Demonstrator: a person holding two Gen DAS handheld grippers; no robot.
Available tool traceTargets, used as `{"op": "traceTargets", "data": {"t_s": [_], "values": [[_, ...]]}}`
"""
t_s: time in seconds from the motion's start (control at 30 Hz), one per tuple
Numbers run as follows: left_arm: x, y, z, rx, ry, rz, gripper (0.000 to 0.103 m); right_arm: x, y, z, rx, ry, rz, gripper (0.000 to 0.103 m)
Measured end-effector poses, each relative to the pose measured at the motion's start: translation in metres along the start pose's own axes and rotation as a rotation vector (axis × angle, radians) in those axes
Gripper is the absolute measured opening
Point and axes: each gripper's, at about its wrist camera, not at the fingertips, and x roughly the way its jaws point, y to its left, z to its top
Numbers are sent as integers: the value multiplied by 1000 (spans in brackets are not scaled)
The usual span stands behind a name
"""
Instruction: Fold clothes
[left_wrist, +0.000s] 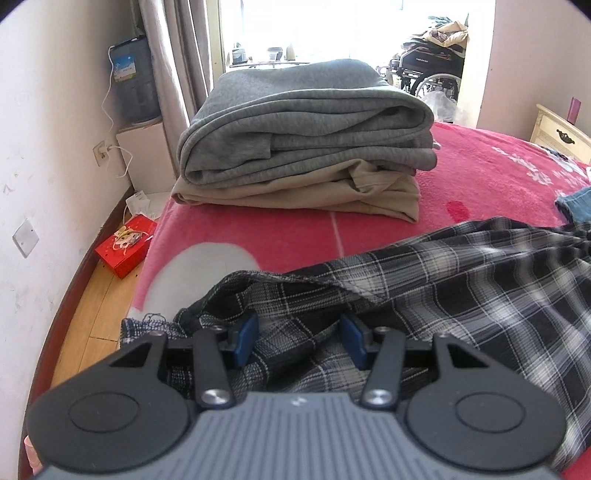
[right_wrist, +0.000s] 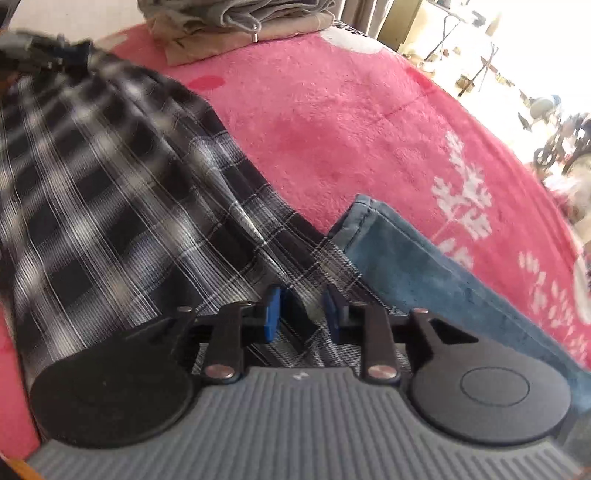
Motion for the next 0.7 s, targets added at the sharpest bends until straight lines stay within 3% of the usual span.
{"op": "traceTargets", "data": {"t_s": [0.33, 0.53, 0.7], "values": [[1, 1, -1, -3, -5, -2, 53, -21, 12, 3, -19, 5, 163, 27], [2, 2, -1, -3, -4, -4, 53, -19, -16, 8, 76, -41, 88, 29], [2, 1, -1, -1, -3, -5, 54, 1, -17, 17, -5, 20, 115, 34]]}}
